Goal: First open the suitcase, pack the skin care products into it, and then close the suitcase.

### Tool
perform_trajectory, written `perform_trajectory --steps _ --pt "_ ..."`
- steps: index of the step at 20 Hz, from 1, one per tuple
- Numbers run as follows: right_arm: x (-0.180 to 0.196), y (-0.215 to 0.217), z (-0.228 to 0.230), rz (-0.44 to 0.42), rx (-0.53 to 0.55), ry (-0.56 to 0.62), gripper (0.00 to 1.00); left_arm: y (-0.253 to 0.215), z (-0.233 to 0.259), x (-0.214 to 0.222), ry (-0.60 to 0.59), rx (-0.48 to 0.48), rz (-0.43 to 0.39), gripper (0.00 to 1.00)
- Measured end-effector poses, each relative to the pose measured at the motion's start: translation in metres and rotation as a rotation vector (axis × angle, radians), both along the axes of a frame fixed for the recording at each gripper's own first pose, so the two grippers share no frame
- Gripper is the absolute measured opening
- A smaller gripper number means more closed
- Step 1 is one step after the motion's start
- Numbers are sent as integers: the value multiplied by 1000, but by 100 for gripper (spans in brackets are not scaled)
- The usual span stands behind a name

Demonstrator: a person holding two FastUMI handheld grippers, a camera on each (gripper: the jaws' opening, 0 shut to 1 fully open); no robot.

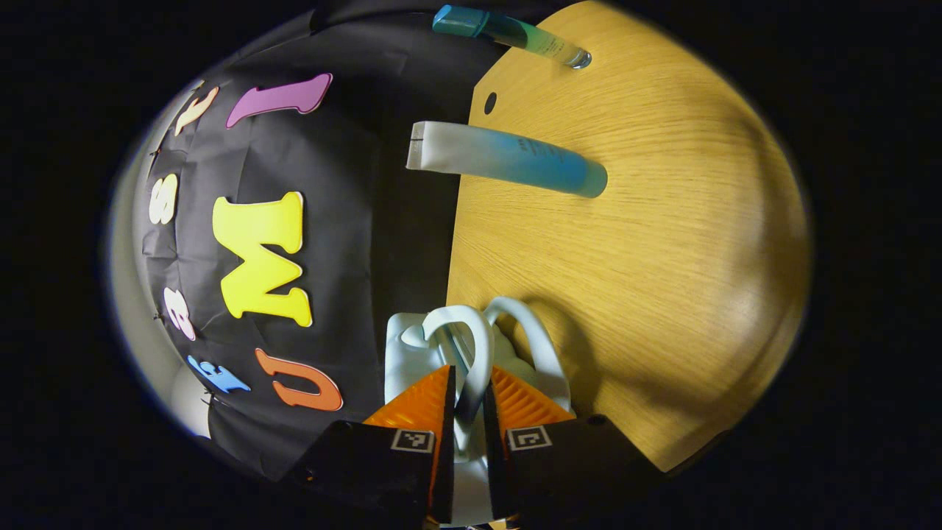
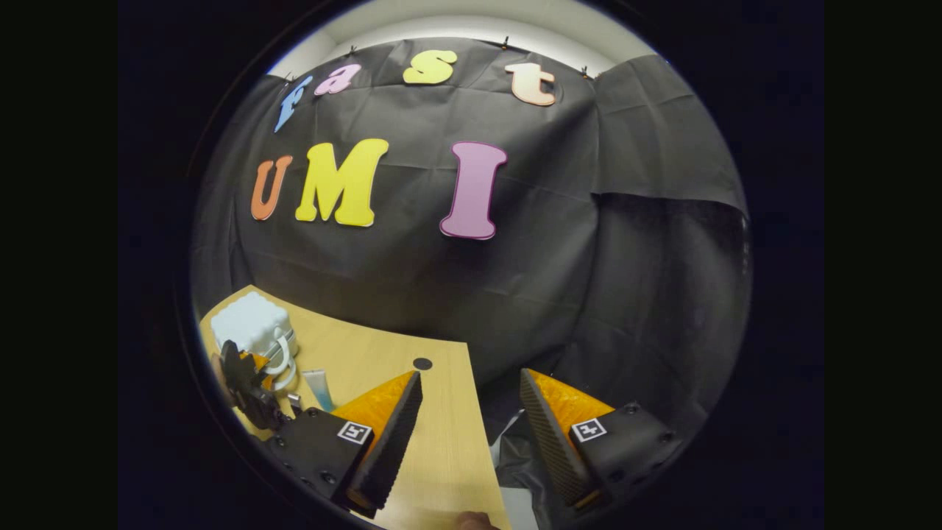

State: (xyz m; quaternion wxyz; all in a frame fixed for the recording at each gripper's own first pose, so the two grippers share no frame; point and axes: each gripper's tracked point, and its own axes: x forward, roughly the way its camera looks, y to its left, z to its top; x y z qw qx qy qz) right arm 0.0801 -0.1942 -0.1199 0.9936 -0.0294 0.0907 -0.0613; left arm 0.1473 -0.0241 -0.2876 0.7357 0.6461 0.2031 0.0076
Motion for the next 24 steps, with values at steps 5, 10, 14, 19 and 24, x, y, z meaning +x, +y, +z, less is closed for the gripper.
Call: perform_trajectory --steps 5,10,14,19,24 --pt "-17 20 11 -32 -13 -4 80 2 9 -3 -12 -52 0 8" --pt "-33 36 28 -92 27 -13 80 15 42 -8 -32 -227 5 3" --pt "-41 61 45 -110 17 -37 80 31 84 -21 -81 -393 7 2" --pt "-48 108 50 -98 38 -33 80 82 151 -36 -162 -548 30 3" --pt "-43 153 68 -103 8 -53 80 163 198 -45 -258 -661 76 2"
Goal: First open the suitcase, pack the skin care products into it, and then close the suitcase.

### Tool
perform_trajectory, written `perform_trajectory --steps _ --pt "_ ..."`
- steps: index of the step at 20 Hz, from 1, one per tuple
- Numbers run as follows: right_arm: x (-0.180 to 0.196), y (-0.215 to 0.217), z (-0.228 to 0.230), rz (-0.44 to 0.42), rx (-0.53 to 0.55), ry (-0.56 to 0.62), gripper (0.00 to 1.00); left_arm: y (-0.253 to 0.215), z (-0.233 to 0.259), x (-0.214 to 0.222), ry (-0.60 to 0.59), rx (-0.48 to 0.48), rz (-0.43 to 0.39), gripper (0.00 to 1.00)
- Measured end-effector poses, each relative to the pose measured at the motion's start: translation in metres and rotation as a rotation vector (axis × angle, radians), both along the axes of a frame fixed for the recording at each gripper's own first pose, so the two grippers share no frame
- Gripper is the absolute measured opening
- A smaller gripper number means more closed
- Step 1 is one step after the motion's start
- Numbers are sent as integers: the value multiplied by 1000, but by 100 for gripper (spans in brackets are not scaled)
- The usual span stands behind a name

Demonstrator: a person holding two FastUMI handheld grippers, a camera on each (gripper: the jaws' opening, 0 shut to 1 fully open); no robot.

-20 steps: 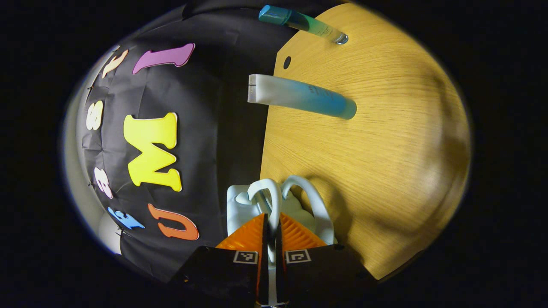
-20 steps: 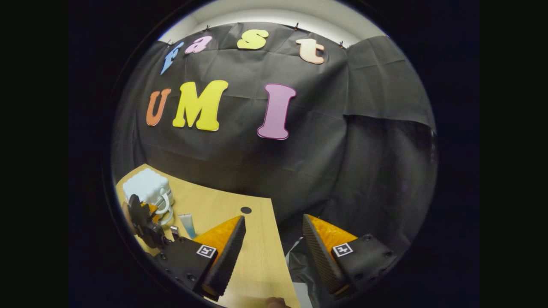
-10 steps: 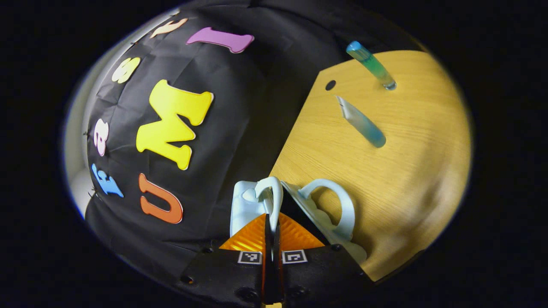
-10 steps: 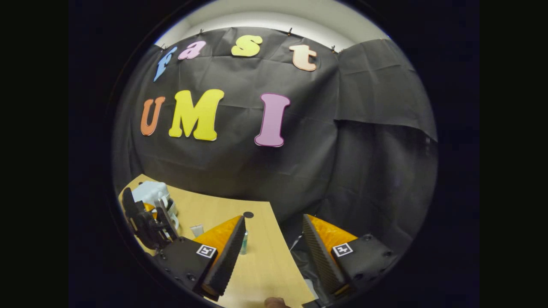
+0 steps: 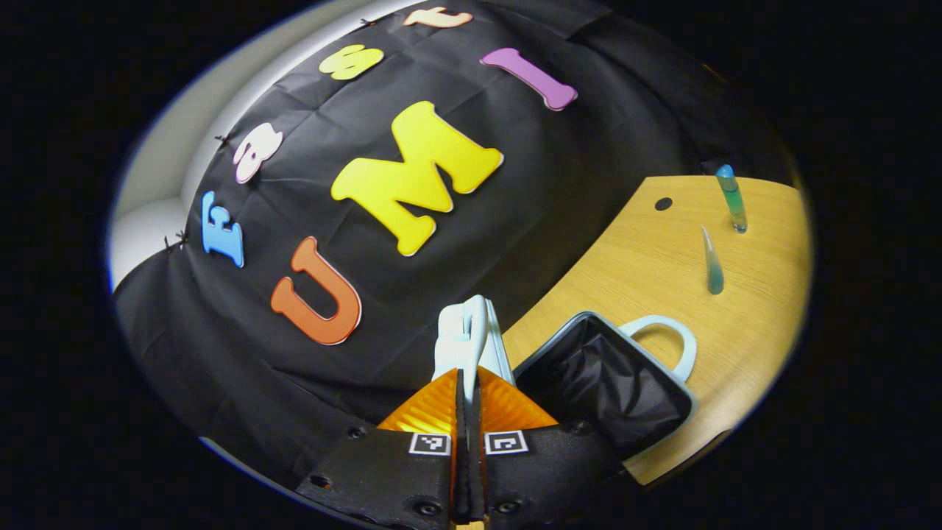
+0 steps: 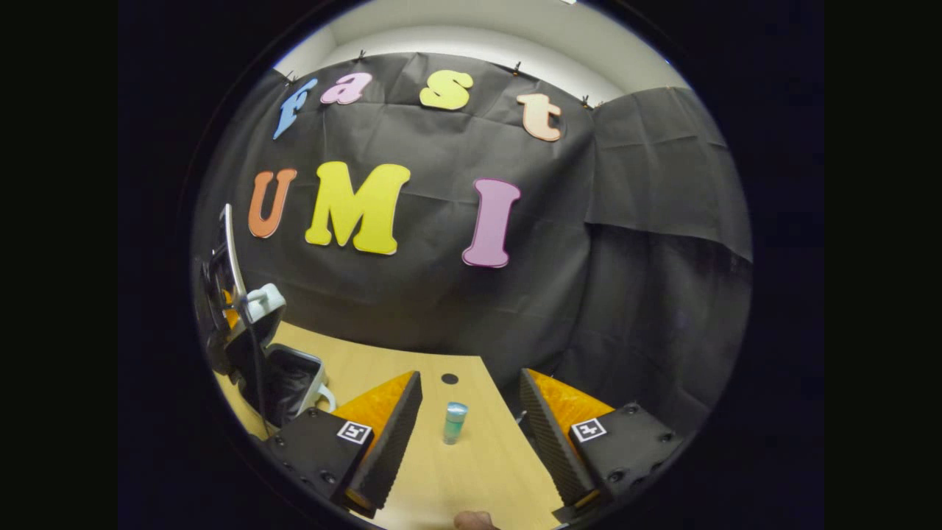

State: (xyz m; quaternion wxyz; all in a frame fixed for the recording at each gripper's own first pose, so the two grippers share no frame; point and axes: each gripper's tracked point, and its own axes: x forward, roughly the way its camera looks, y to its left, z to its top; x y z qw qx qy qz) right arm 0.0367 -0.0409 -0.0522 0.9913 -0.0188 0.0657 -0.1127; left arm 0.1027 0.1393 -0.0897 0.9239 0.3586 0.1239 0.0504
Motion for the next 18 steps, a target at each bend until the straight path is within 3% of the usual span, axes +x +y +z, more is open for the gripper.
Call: perform_trajectory --steps 9,18 --pt "9 84 21 36 2 3 80 130 6 0 -79 -128 83 2" --pt "-2 120 16 30 -27 56 80 253 -61 16 -44 -187 182 2"
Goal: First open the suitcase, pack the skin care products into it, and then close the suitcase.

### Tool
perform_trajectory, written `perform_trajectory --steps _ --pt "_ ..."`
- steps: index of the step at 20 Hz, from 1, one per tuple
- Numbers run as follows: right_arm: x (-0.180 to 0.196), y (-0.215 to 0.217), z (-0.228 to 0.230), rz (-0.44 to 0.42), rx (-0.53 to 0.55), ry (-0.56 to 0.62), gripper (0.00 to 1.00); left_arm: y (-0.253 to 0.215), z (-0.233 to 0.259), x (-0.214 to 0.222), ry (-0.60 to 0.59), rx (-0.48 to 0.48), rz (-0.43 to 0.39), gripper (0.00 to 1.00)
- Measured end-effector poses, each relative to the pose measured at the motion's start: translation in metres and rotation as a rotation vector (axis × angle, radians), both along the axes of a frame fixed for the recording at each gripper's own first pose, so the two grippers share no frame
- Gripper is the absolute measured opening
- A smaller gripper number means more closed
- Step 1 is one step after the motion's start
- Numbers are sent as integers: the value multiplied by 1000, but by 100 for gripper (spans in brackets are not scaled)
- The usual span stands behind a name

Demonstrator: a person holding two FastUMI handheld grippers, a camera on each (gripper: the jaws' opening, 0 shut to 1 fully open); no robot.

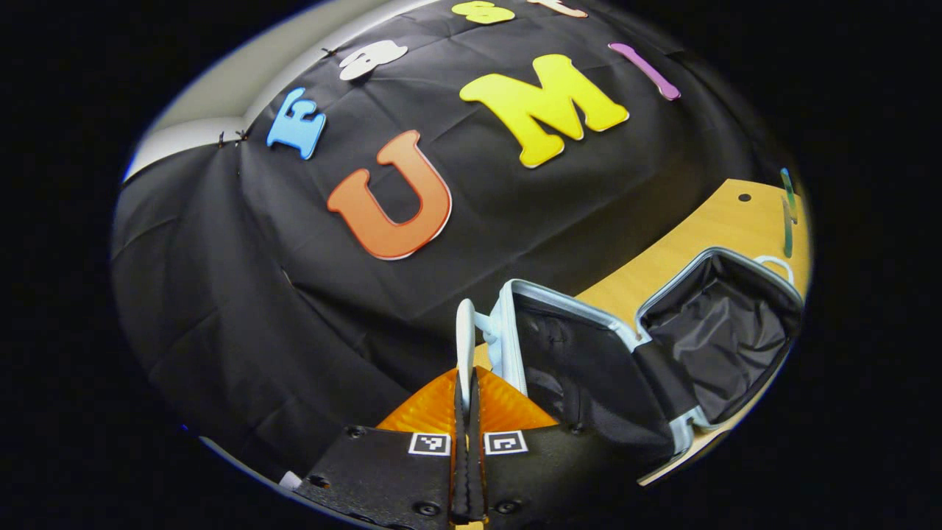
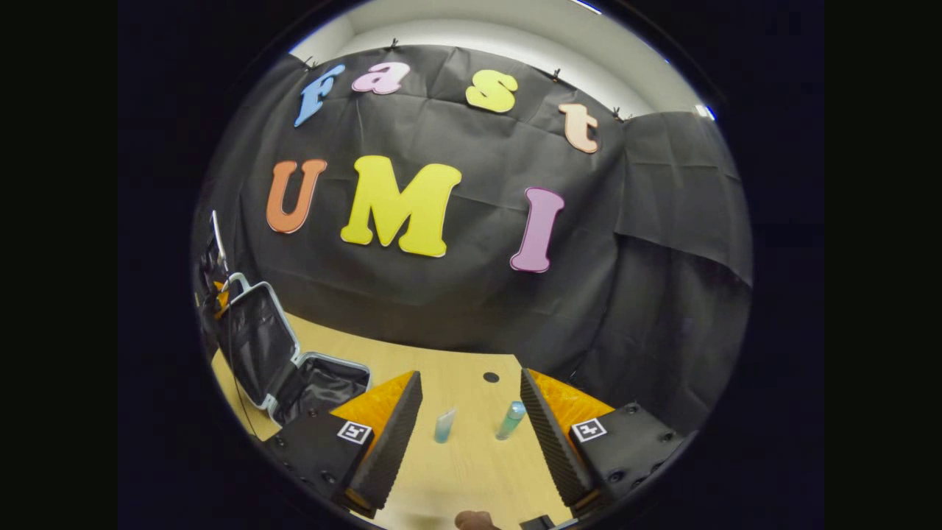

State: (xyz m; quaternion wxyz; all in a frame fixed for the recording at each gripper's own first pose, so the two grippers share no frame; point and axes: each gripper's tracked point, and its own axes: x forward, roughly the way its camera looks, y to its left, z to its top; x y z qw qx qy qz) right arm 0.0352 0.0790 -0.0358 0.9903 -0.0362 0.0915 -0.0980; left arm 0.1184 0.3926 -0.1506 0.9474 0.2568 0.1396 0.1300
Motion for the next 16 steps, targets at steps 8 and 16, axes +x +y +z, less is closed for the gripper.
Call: perform_trajectory --steps 8,16 --pt "-14 12 -15 -7 -17 59 80 72 -126 -3 157 -232 85 3" --pt "-19 18 -26 1 -40 94 81 76 -185 1 216 -371 74 0"
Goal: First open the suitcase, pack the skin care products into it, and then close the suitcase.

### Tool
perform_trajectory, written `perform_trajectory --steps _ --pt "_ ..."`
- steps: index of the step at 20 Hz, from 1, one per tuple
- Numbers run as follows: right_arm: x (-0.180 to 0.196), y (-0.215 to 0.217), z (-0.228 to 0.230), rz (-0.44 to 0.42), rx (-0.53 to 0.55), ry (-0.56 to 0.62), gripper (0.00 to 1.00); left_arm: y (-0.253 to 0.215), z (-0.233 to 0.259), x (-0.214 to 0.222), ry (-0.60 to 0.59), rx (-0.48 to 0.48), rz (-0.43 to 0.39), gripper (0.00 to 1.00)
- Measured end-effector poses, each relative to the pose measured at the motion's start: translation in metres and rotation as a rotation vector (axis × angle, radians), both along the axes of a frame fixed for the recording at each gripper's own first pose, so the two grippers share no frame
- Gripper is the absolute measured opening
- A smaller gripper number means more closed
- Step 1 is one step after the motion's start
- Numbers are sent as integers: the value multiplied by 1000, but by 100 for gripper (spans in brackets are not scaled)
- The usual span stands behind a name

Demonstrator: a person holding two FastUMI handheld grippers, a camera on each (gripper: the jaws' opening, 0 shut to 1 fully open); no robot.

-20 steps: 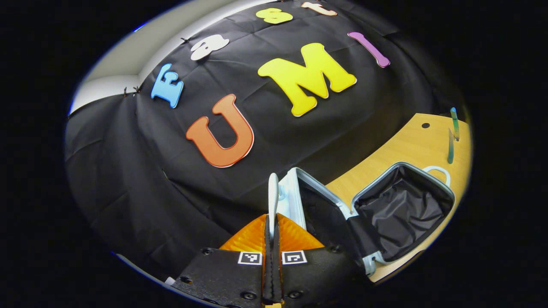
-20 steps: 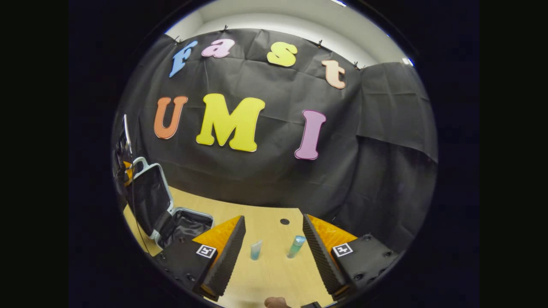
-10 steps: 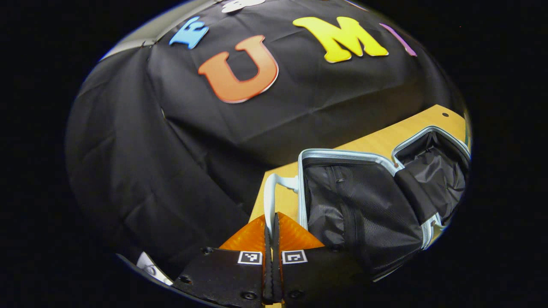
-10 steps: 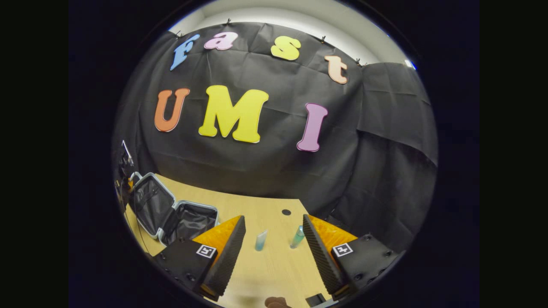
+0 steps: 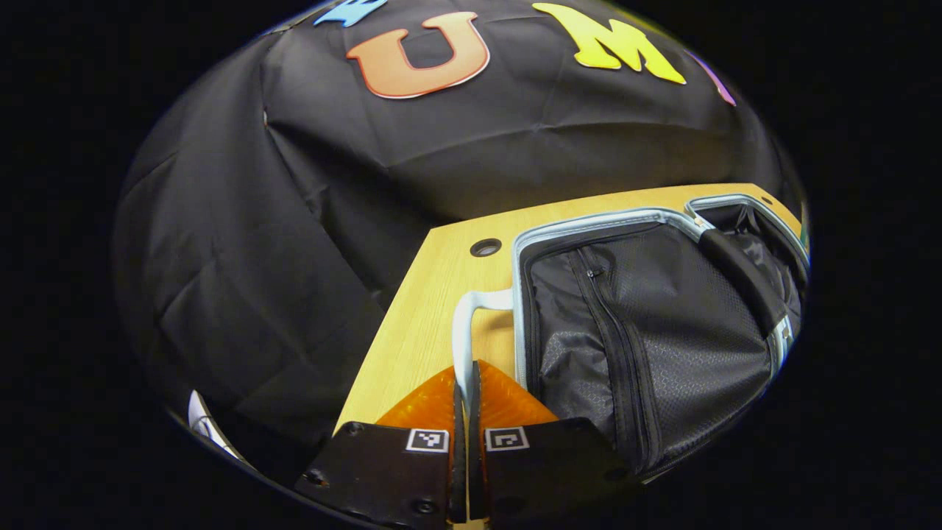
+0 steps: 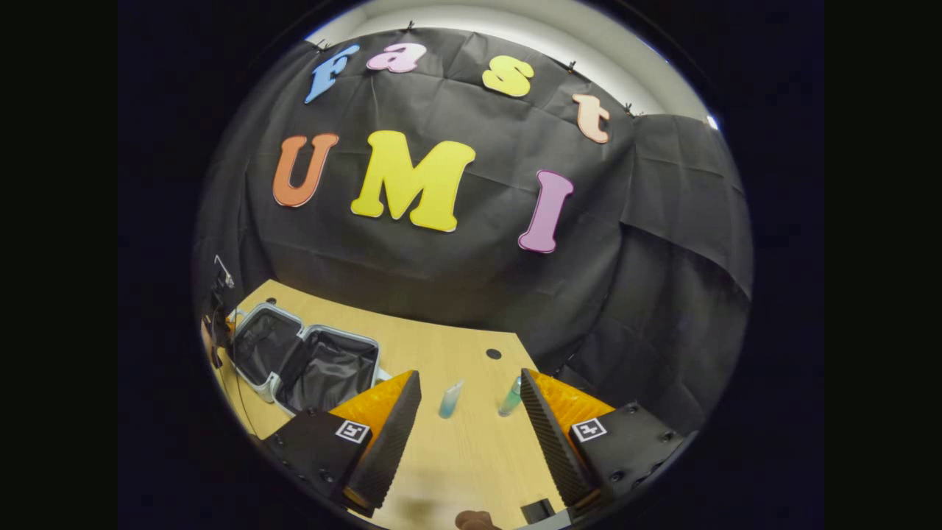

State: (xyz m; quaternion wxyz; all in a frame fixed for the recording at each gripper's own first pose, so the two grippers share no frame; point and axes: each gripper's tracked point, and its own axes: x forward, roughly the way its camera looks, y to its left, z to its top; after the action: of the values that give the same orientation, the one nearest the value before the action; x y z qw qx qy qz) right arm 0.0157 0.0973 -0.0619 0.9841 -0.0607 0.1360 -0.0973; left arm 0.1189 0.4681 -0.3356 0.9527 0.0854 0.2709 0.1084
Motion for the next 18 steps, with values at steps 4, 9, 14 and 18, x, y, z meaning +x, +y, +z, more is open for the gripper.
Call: perform_trajectory --steps 4,9,14,18 --pt "-2 -6 2 -7 16 -12 81 4 -1 -4 22 11 11 16" --pt "-3 -23 -9 -7 38 -8 81 2 28 -9 -6 68 29 32" --pt "-2 -57 -18 10 60 -15 81 -36 69 -16 -60 71 53 99" --pt "9 -94 -30 17 102 -16 80 -112 110 -23 -126 38 18 99"
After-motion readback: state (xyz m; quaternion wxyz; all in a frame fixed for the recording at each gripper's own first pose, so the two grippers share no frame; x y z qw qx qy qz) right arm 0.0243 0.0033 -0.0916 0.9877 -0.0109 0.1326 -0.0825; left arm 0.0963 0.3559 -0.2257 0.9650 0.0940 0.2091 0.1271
